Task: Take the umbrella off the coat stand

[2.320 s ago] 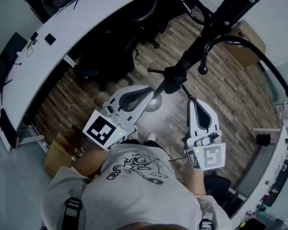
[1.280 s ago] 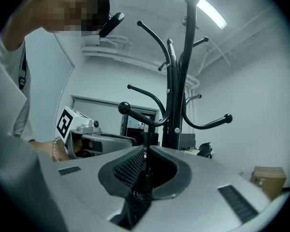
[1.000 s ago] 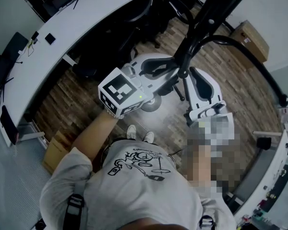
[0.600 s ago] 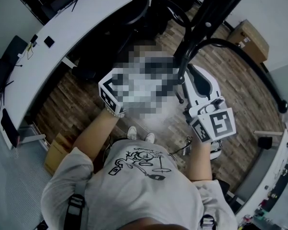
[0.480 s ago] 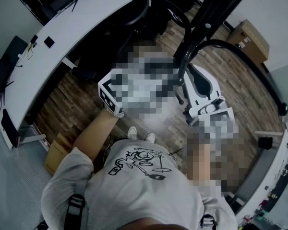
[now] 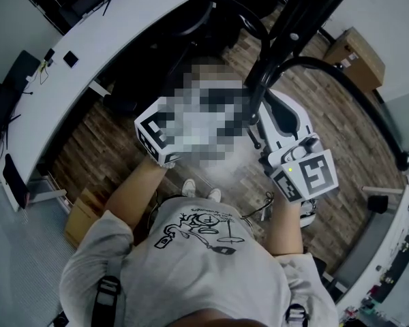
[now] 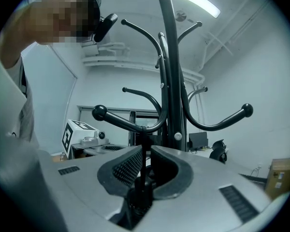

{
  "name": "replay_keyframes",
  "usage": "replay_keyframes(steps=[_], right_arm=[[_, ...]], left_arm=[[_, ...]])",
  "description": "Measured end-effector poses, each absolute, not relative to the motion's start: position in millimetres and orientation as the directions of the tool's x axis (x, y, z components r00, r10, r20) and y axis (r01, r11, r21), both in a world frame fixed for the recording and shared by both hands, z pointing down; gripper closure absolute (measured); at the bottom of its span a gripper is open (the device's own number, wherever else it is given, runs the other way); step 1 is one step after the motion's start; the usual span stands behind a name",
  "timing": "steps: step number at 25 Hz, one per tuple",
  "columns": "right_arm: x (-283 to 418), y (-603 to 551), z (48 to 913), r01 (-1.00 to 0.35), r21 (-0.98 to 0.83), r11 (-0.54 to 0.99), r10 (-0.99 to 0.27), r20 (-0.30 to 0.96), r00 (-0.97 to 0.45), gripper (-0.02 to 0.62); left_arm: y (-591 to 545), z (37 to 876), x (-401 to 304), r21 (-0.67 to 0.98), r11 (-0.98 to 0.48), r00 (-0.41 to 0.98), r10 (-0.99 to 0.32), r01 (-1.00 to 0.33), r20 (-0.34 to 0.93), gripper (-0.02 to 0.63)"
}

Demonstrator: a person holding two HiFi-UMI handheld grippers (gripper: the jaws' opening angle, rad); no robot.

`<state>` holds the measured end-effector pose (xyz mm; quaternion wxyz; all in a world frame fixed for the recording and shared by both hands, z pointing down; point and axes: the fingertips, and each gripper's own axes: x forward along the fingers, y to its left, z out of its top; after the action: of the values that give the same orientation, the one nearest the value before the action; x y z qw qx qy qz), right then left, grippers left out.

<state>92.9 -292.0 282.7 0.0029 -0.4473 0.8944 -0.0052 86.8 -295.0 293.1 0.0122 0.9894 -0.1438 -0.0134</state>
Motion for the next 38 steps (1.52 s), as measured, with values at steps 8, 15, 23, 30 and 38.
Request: replay_keyframes(steps=[8,15,23,30,38], right_arm=[[90.9,-291.9,284.9,-0.8,-0.002,0.601,-0.8,-0.004,-0.601,0.578],[91.4,-289.5,269.2,-0.826,0.03,0.563,-0.826,-0.02,-0.564,0.58],[94.1,-279.3,262.2,-0.827,0.037,0.561,-0.826,-0.041,-0.562,0.581],[92.0,-269.4,254.9,-0.822,0.043,0.568,-0.82,-0.057,-0.569,0.581],[87.6,-258.9,246.4,-0.814,0.052,0.579,-0.81,-0.075,-0.581,0.581]], left_arm=[[-296.8,294.1,81.9,0.026,-0.953,0.953,-0.303,-0.303,-0.024,0.581],[-295.7,291.6,77.1,0.034,-0.949,0.949,-0.314,-0.313,-0.026,0.583],[-288.7,285.7,76.1,0.038,-0.947,0.946,-0.321,-0.319,-0.044,0.583],[-280.4,276.3,72.1,0.035,-0.943,0.941,-0.333,-0.332,-0.053,0.583],[-270.6,267.7,66.9,0.024,-0.939,0.937,-0.343,-0.342,-0.064,0.583]])
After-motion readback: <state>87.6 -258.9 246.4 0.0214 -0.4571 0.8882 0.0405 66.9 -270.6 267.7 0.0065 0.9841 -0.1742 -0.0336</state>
